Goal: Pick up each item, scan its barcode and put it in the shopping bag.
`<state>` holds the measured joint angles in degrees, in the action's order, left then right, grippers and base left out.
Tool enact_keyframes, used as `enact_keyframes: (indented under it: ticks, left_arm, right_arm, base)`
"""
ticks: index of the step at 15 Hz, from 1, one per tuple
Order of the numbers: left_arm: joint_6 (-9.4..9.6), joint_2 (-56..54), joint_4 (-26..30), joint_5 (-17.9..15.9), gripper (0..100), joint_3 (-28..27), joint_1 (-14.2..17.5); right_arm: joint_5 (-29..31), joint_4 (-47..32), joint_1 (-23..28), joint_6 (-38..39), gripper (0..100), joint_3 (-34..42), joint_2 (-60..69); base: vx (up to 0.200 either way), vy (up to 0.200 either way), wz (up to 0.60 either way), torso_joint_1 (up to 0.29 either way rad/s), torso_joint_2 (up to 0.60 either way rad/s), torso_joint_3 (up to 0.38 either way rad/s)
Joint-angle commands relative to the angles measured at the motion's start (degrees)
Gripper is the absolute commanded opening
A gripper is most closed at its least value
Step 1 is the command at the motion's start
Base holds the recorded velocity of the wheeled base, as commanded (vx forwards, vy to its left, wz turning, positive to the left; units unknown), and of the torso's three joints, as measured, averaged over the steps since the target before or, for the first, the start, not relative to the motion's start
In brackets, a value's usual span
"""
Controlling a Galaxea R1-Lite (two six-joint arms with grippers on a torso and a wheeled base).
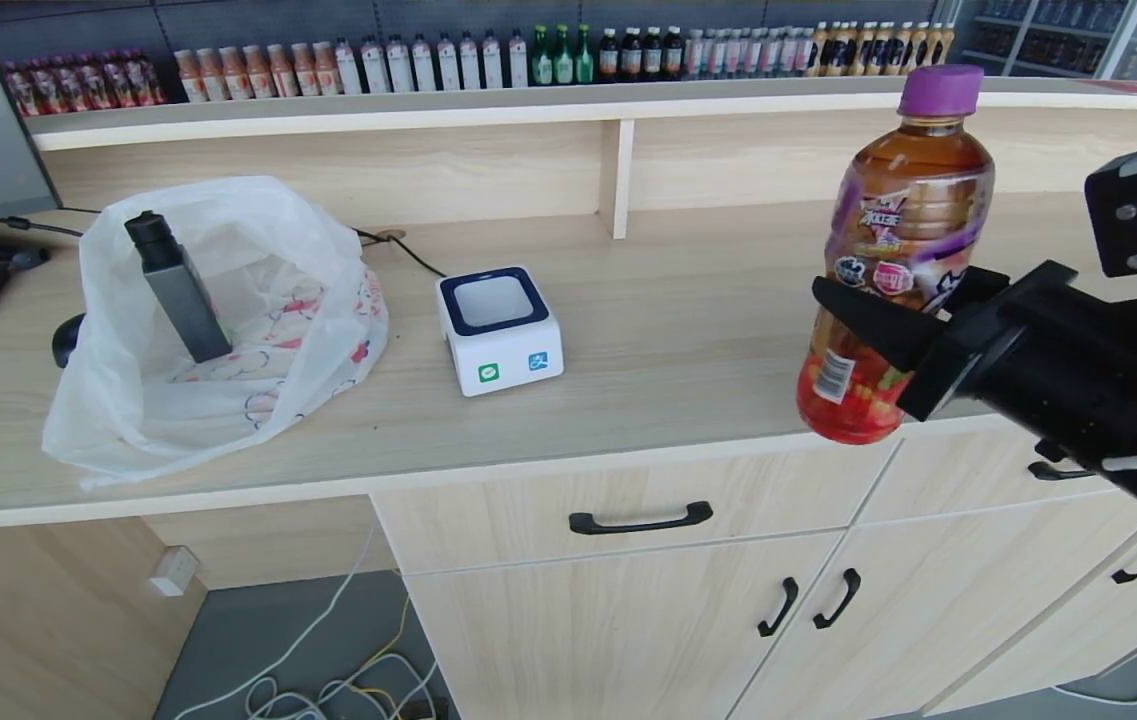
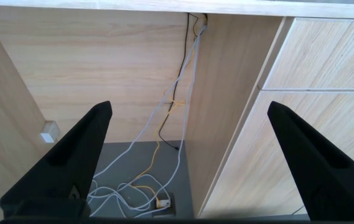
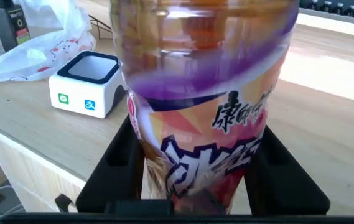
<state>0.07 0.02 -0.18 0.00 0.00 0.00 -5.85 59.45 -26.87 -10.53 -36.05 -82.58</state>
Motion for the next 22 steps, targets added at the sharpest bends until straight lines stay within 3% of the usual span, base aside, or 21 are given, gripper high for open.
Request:
enact_keyframes:
  ticks: [1, 6, 10, 15, 22]
  left_arm:
    - [0.01, 0.0, 0.0, 0.0, 100, 0.0, 0.0]
    - [0.01, 0.0, 0.0, 0.0, 100, 0.0, 0.0]
    - [0.01, 0.0, 0.0, 0.0, 100, 0.0, 0.0]
    - [0.01, 0.0, 0.0, 0.0, 100, 0.0, 0.0]
    - [0.01, 0.0, 0.0, 0.0, 100, 0.0, 0.0]
  right_arm:
    - [-0.4, 0.0, -0.3, 2.2, 0, 1.9, 1.8]
    - [-10.1, 0.0, -0.2, 13.8, 0, 1.9, 2.0]
    - [-19.5, 1.6, 0.0, 23.7, 0, -3.2, 1.5]
    - [-28.9, 2.2, -0.1, 27.9, 0, -6.4, -2.5]
    - [-44.3, 13.8, -0.2, 36.2, 0, -10.6, -10.3]
  base:
    - [0.000, 0.000, 0.00, 0.000, 0.00, 0.000]
    - [0.000, 0.000, 0.00, 0.000, 0.00, 0.000]
    - [0.000, 0.000, 0.00, 0.000, 0.00, 0.000]
    - [0.000, 0.000, 0.00, 0.000, 0.00, 0.000]
    - [0.000, 0.000, 0.00, 0.000, 0.00, 0.000]
